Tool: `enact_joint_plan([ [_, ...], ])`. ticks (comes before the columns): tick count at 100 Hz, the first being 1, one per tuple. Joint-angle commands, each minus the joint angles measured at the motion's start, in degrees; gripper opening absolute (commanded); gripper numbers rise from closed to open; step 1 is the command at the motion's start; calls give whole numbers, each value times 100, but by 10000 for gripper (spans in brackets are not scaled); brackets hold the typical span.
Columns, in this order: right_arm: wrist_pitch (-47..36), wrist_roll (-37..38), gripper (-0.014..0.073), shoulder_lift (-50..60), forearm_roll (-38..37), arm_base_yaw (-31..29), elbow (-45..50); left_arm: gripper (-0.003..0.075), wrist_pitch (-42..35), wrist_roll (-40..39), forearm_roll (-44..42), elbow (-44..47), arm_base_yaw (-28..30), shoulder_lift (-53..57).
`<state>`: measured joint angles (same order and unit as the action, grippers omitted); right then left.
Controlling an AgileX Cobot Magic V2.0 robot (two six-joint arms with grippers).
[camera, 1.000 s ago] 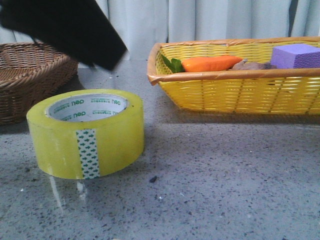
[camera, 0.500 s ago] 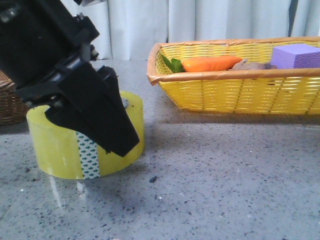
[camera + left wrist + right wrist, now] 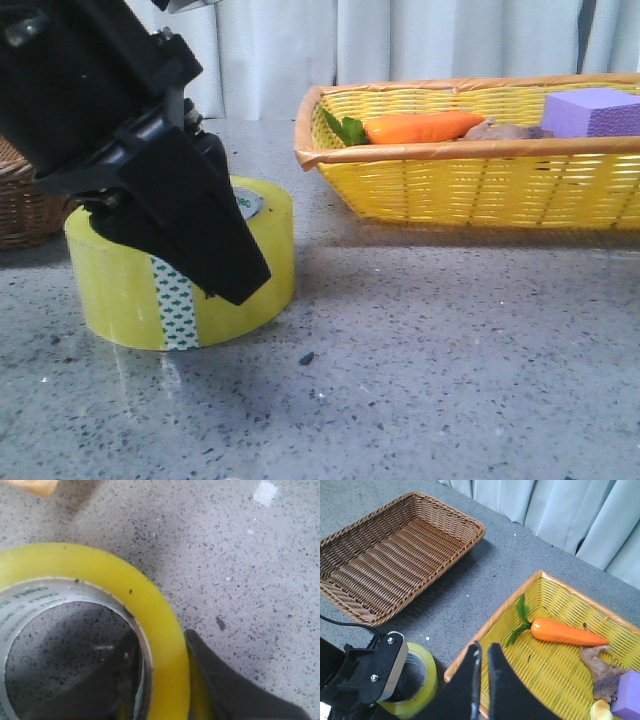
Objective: Transfer tape with both arms
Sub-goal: 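Lift the tape roll with the left gripper and drop it into the brown basket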
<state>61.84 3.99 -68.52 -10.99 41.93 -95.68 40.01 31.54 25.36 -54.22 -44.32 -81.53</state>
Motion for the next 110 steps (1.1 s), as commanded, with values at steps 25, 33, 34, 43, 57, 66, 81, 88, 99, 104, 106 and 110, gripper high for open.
enact_joint_plan([
  [25,-415,4,-66,117,-133,-38,-107,-21,872,-71,151,-781,-50,514],
  [33,-415,4,-66,117,-133,-38,-107,-21,961,-71,140,-1005,-23,678],
  [34,-415,4,-66,117,-133,-38,-107,-21,958,-71,140,-1050,-23,693],
  [43,-415,4,-66,117,-133,-38,-107,-21,1154,-76,126,-1353,58,856],
  [57,-415,4,-66,117,-133,-38,-107,-21,1499,-703,-801,-1925,302,1032],
  [66,-415,4,-66,117,-133,-38,-107,-21,1689,-1151,-1670,-2275,547,1104],
  [81,-473,4,-66,117,-133,-38,-107,-21,1798,-1352,-2175,-2557,1266,1117],
  [88,-498,4,-66,117,-133,-38,-107,-21,1772,-1376,-2175,-2557,1671,1070],
  [99,-533,4,-66,117,-122,-38,-107,-21,1731,-1398,-2175,-2547,2299,884],
  [104,-532,4,-66,117,-122,-38,-107,-21,1657,-1398,-2175,-2537,2539,771],
  [106,-532,4,-66,117,-122,-38,-107,-21,1616,-1398,-2175,-2519,2628,718],
  [110,-532,4,-66,117,-122,-38,-107,-21,1558,-1398,-2175,-2507,2757,622],
])
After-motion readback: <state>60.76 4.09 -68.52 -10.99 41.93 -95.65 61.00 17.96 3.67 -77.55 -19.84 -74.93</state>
